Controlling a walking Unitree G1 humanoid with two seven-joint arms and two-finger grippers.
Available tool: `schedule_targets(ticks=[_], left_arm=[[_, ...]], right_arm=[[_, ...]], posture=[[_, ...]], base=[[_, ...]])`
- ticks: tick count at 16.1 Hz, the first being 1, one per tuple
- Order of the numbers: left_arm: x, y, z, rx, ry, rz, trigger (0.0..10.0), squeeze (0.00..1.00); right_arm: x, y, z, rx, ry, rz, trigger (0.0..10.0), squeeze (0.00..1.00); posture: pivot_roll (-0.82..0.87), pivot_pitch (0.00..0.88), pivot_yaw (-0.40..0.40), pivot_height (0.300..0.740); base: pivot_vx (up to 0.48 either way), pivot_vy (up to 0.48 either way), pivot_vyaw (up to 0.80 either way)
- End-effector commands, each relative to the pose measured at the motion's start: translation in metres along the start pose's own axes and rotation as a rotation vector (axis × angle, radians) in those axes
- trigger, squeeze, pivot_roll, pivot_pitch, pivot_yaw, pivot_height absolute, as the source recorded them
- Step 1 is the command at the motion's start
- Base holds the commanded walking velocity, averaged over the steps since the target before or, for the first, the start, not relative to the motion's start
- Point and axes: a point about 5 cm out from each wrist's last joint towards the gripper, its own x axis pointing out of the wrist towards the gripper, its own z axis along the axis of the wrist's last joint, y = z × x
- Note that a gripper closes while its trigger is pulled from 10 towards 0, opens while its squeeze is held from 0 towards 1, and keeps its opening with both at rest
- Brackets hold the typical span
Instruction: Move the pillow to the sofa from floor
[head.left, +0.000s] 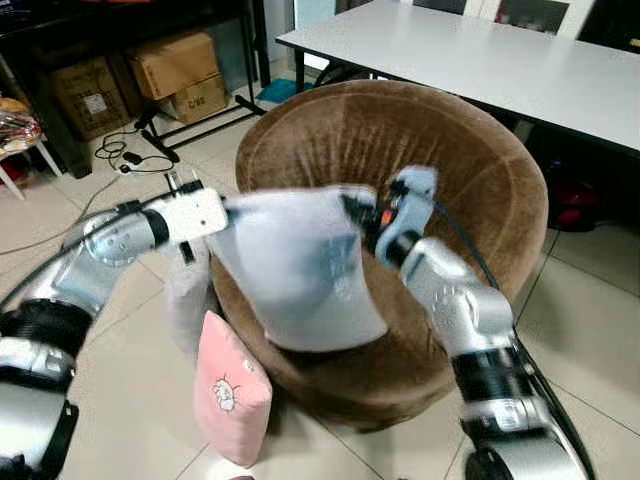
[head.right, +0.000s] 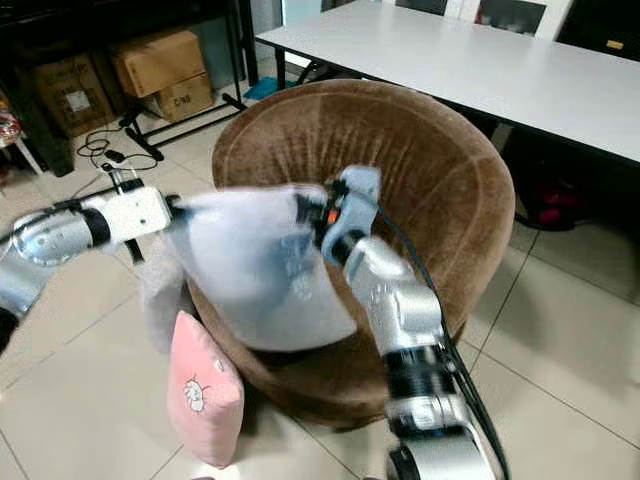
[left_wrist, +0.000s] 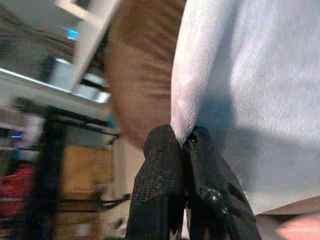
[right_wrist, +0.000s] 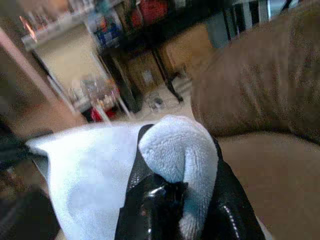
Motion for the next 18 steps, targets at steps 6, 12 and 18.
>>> schedule_targets(ticks=[6,12,18], left_arm=[[0.016,-0.033,-0.004,-0.01,0.042,-0.063,0.0,0.0],[0.029,-0.097,-0.016,-0.069,0.119,-0.227,0.0,0.0],[0.012,-0.105,-0.036,-0.097,0.171,-0.238,0.0,0.0]], right_arm=[[-0.027,-0.065,-0.047,0.045,0.044,-0.247,10.0,0.0],[-0.03,-0.069,-0.065,-0.005,0.082,-0.264,10.0,0.0],[-0.021,-0.056,-0.045,-0.152,0.064,-0.107,10.0,1.0]], posture=[[-0.06,0.0,0.047,0.74],[-0.06,0.0,0.052,0.74],[-0.06,0.0,0.033,0.74]], base=[[0.0,0.0,0.0],[0.0,0.0,0.0],[0.0,0.0,0.0]])
